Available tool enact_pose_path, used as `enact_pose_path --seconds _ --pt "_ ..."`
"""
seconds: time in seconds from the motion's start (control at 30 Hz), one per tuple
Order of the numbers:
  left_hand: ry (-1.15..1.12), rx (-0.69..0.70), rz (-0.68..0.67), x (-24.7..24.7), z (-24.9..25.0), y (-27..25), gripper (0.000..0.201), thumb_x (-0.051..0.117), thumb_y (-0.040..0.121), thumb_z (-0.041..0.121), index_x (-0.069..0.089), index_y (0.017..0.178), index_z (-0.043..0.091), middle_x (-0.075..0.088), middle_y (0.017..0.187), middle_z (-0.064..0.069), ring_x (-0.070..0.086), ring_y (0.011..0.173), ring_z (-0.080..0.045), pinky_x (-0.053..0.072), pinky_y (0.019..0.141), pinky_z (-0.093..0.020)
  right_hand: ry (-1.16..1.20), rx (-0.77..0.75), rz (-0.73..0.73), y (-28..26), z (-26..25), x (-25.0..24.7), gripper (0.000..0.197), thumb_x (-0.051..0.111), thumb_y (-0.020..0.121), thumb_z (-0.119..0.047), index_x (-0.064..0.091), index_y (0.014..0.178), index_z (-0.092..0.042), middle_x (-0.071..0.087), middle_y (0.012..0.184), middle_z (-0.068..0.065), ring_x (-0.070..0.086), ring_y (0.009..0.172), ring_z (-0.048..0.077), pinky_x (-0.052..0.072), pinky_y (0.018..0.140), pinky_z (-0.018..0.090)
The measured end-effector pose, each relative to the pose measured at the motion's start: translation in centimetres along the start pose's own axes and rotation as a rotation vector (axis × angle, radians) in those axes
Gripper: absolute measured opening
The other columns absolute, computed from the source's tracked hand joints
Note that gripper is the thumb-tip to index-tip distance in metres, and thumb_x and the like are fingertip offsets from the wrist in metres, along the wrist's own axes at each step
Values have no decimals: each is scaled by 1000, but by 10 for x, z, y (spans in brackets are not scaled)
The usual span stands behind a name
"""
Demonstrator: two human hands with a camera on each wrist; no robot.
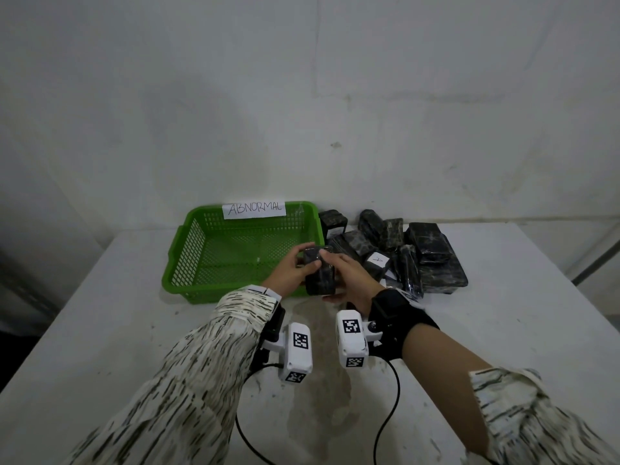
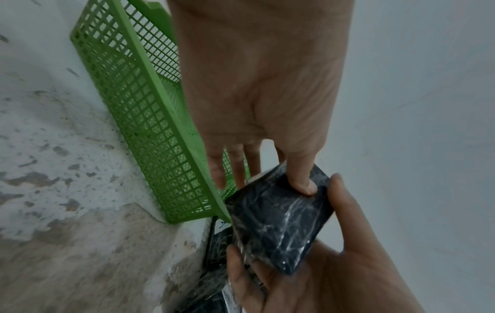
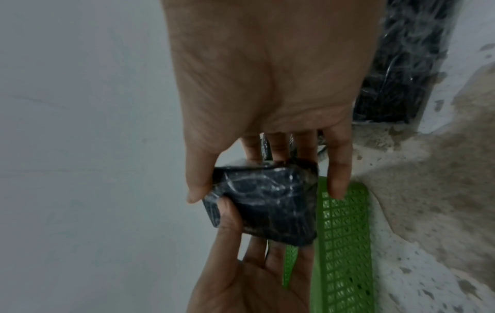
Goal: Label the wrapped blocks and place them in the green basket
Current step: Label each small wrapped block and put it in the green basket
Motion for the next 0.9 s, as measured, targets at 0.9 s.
enact_pose_path --seconds 0.9 --pt "-196 -89 96 -1 1 -6 26 53 93 26 43 113 14 58 114 -15 59 99 -28 48 93 -50 -138 -255 182 9 -13 -3 24 54 96 -33 48 108 -14 57 108 12 57 97 23 47 81 38"
Point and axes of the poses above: each hand's wrist, its own y-axis towards the middle knuckle, its own x-axis out of the palm, z = x × y, the point moved 6 cm from there along y, towards the middle knuckle
